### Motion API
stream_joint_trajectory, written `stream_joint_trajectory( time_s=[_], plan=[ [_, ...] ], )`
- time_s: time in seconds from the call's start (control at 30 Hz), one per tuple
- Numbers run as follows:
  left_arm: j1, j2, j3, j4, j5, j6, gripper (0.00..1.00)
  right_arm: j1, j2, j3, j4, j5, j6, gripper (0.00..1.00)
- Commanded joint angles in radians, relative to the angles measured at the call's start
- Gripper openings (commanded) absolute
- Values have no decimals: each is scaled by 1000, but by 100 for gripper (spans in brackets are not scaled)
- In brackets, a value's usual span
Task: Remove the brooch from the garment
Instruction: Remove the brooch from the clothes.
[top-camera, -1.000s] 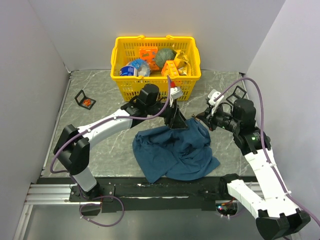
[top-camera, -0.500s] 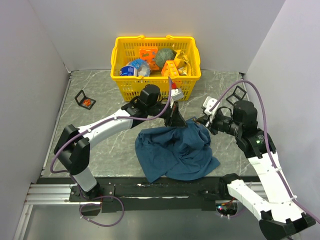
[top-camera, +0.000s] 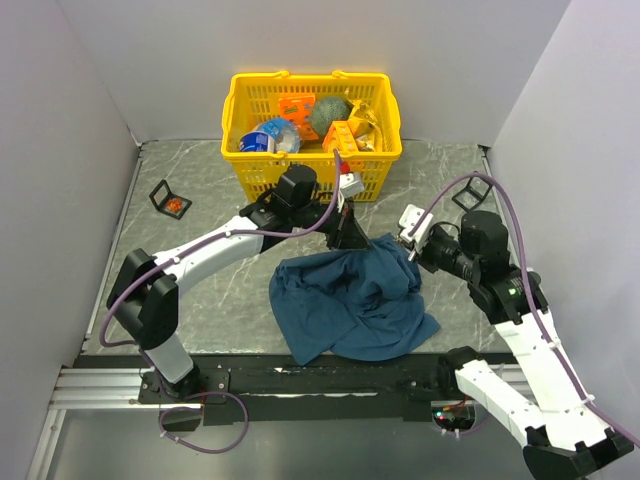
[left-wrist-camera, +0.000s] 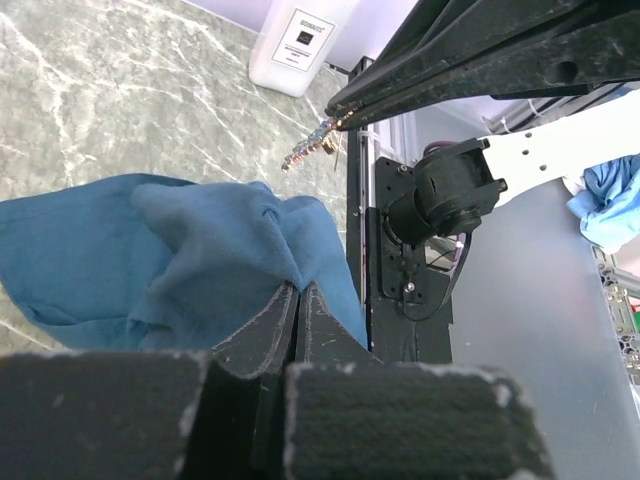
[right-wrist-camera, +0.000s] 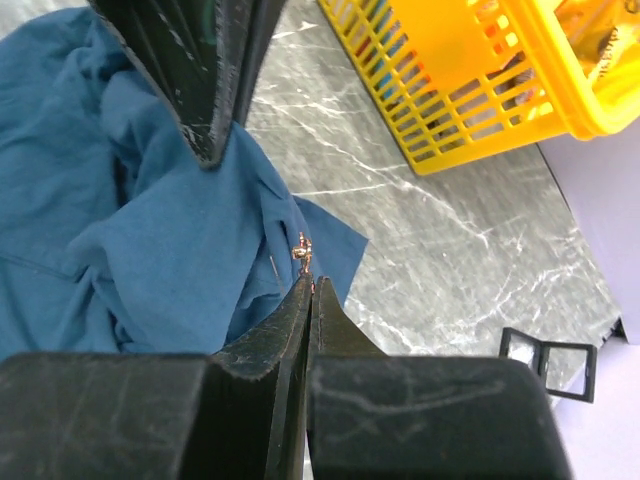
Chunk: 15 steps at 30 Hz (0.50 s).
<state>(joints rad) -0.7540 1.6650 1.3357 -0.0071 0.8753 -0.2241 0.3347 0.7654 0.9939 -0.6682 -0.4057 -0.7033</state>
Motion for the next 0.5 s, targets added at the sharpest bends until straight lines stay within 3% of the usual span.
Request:
stream_joint_trajectory(
  time_s=[0.0,0.47],
  plan=[
    [1,-48,33,36,37,3,1,9,3,-6,97,45,51,0],
    [51,-73,33,10,-74,17,1,9,-8,-14,206,229,77,0]
  ],
)
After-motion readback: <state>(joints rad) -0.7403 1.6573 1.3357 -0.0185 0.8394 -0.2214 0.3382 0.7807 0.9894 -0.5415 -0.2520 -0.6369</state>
